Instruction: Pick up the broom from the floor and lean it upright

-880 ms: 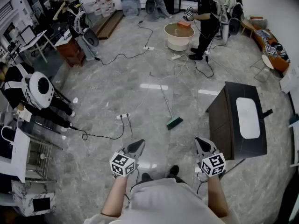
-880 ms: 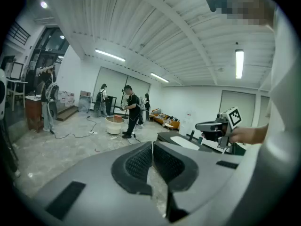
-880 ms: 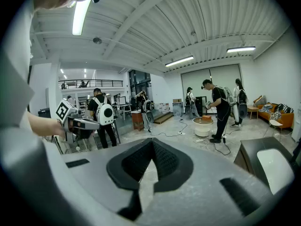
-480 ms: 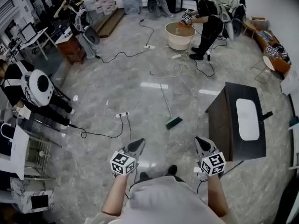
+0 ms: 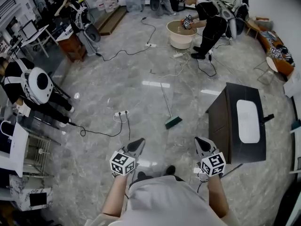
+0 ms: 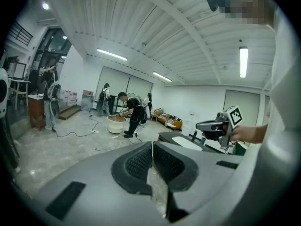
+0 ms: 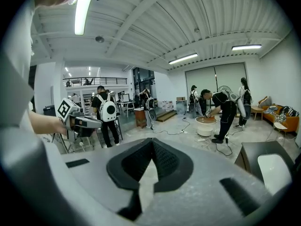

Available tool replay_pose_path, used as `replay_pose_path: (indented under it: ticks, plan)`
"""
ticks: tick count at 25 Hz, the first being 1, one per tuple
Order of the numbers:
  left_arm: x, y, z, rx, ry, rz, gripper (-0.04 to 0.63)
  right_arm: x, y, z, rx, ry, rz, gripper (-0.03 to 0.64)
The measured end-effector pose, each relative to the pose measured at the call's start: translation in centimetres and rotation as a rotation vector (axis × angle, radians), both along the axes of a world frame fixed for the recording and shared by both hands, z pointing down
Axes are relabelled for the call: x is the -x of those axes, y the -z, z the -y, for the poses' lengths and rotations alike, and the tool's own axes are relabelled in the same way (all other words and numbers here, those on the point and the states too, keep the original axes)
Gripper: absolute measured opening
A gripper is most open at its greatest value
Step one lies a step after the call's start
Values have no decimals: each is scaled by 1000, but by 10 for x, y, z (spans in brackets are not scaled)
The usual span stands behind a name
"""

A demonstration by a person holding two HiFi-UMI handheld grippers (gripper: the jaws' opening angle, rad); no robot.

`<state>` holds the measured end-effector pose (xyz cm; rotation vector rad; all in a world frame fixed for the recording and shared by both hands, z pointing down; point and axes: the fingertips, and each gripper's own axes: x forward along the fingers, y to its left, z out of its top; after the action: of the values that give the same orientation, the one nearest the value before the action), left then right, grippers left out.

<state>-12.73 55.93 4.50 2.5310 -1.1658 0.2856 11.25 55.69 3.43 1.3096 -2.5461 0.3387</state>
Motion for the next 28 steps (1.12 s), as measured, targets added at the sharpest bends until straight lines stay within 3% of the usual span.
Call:
replay_pose_path:
  ticks: [9,15,22,28]
  plan:
    - [-29,-5,-3,-7,41,17,11,-29,-16,8,29,55,2,0]
    - [-28,-8,5,14,56,23,11,-28,-18,26,29,60,18,0]
    - [-18,-15,51,17,27,15,11,-12,-25,61,45,50,7,0]
    - [12,-22,109,29,-23,8,11,26,-28,109,63,28,-11,0]
